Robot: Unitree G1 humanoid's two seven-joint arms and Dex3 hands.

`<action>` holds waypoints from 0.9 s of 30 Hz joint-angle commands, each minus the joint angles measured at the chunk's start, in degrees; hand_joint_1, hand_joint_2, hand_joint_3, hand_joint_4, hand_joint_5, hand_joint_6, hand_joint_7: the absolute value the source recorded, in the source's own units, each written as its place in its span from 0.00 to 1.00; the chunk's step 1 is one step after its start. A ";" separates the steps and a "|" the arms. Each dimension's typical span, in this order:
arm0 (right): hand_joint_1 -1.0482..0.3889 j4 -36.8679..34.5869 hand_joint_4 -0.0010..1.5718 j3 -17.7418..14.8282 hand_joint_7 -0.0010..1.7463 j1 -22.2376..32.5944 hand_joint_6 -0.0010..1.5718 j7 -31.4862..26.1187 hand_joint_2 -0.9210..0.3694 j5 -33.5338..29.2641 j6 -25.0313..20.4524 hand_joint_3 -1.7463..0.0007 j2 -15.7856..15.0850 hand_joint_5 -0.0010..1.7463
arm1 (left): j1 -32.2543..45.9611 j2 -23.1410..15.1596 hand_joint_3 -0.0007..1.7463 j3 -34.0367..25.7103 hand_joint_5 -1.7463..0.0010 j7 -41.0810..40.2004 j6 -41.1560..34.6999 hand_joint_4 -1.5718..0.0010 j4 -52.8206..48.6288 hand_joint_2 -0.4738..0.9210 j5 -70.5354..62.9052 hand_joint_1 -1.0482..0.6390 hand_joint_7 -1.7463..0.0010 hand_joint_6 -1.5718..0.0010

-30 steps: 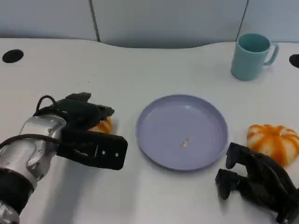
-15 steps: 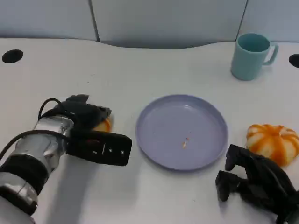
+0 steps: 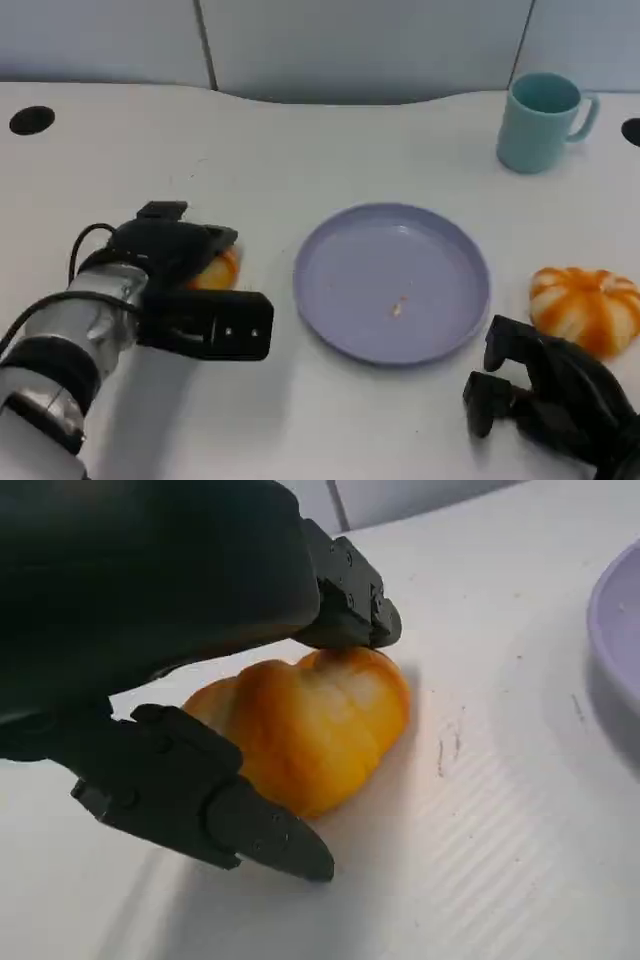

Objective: Grasp the bread from the table and place it into the plate.

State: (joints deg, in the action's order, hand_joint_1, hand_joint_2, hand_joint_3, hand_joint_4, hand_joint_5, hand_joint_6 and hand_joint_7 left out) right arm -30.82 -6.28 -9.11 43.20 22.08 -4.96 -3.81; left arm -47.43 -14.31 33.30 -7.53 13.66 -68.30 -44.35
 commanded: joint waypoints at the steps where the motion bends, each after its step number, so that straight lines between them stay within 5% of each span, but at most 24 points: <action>1: 0.37 -0.62 0.47 -0.13 0.90 1.60 0.41 0.37 0.00 0.04 -0.98 0.82 -0.74 1.00 | 3.91 -0.42 0.06 2.31 0.41 -10.08 3.09 0.57 -1.91 1.00 -2.11 0.51 0.89 0.46; 2: 0.37 -0.68 0.47 -0.23 0.90 1.53 0.41 0.39 0.00 0.18 -1.27 0.81 -0.79 1.00 | 4.14 -0.71 0.04 3.56 0.19 -13.79 3.31 0.53 -2.04 1.00 -3.56 0.46 0.81 0.39; 4: 0.37 -0.32 0.47 -0.40 0.91 1.55 0.41 -0.05 0.00 0.46 -2.18 0.82 -0.81 1.00 | 4.37 -0.93 0.08 4.98 0.04 -18.78 3.56 0.46 -2.60 1.00 -5.06 0.46 0.45 0.47; 7: 0.37 -0.62 0.47 -0.38 0.91 1.45 0.41 0.04 0.00 0.38 -1.53 0.82 -0.88 1.00 | 4.48 -0.95 0.25 4.81 0.00 -22.38 4.04 0.45 -3.46 1.00 -4.68 0.48 0.08 0.56; 8: 0.36 -0.91 0.47 -0.34 0.91 1.37 0.41 0.23 0.00 0.26 -1.04 0.82 -0.94 1.00 | 4.46 -0.89 0.28 4.56 0.00 -23.33 4.12 0.46 -3.66 1.00 -4.40 0.49 0.04 0.58; 18: 0.37 -2.08 0.47 -0.31 0.91 0.80 0.40 0.49 0.00 0.04 -0.32 0.81 -1.23 1.00 | 2.85 -1.30 0.32 2.62 0.00 -30.98 8.31 0.48 -1.88 0.96 -3.11 0.50 0.00 0.63; 21: 0.37 -1.91 0.47 -0.19 0.91 0.83 0.40 0.18 0.00 -0.26 -0.06 0.81 -1.28 1.00 | 1.74 -1.15 0.51 0.65 0.00 -32.11 11.14 0.46 -0.53 0.85 -1.38 0.50 0.00 0.61; 27: 0.36 -2.77 0.47 -0.36 0.91 0.18 0.41 0.65 0.00 0.07 -0.33 0.81 -1.27 1.00 | -0.37 -0.02 0.69 -2.33 0.00 -30.71 16.03 0.43 2.83 0.72 1.81 0.51 0.00 0.57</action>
State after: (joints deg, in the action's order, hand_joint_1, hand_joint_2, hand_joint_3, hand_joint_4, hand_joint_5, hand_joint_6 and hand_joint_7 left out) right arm -31.92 -6.33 -9.47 44.26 22.71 -4.48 -4.18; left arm -45.82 -14.36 32.33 -38.51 27.69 -67.18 -44.04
